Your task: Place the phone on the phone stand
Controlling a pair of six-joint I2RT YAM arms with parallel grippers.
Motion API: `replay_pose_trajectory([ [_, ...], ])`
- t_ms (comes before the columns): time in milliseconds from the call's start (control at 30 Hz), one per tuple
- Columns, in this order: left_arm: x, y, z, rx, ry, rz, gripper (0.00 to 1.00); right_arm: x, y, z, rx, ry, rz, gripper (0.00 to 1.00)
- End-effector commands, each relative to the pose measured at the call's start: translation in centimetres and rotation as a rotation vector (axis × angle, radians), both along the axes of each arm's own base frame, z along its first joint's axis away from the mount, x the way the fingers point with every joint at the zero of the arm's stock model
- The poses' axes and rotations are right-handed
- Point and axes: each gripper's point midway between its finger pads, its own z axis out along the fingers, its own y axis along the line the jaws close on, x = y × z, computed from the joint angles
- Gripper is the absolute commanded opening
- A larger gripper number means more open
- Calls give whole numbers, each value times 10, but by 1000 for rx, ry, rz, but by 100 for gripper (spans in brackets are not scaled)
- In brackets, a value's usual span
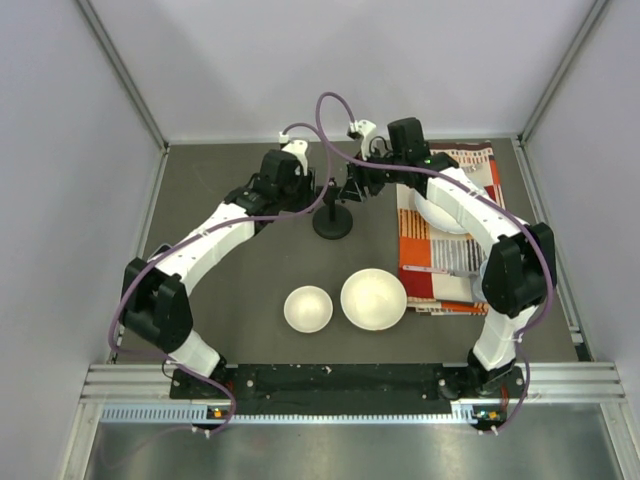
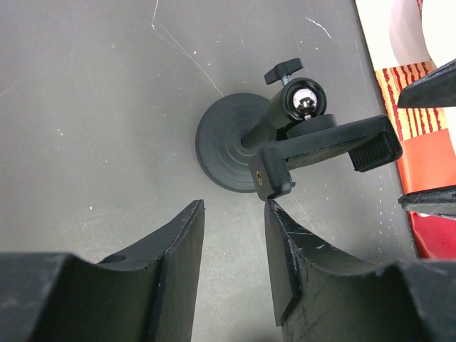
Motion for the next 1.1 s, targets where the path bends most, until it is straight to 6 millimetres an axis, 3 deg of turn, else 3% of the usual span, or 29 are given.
replay_pose_trajectory([
  [0,12,0,23,-9,-79,27,43,8,-3,46,38,-131,-16,56],
  [133,-15,9,35,-43,-45,26,47,8,-6,49,30,-145,-32,57],
  [233,-47,40,34,-61,-37,117,74,8,-11,53,22,-164,-49,60],
  [267,-59,56,16,-34,-10,163,78,8,-12,54,19,-168,-56,60],
  [300,-70,71,28,-58,-42,200,81,7,-13,57,21,-176,-59,60],
  [367,-86,112,8,-78,39,337,89,6,-13,59,24,-179,-60,61],
  [400,-95,130,13,-103,43,395,92,6,-13,59,24,-180,-60,62],
  [433,-96,161,11,-124,63,514,94,6,-13,60,25,-181,-60,62],
  [467,-108,180,2,-98,113,583,98,6,-14,59,24,-181,-64,62],
  [533,-117,226,0,-68,118,788,98,7,-15,59,21,-182,-71,63],
  [567,-125,238,-5,-49,157,849,98,8,-17,57,12,-183,-82,63],
  [667,-131,276,-27,-66,236,1067,98,7,-23,55,-15,-199,-101,63],
  [733,-135,299,-53,-69,329,1205,98,7,-28,52,-35,-210,-110,63],
  [833,-137,326,-86,-63,491,1302,98,6,-38,44,-84,-234,-119,63],
  [900,-130,340,-100,-57,555,1329,98,4,-45,39,-95,-240,-104,63],
  [1067,-102,353,-111,-52,529,1244,99,8,-60,27,-86,-204,-102,63],
])
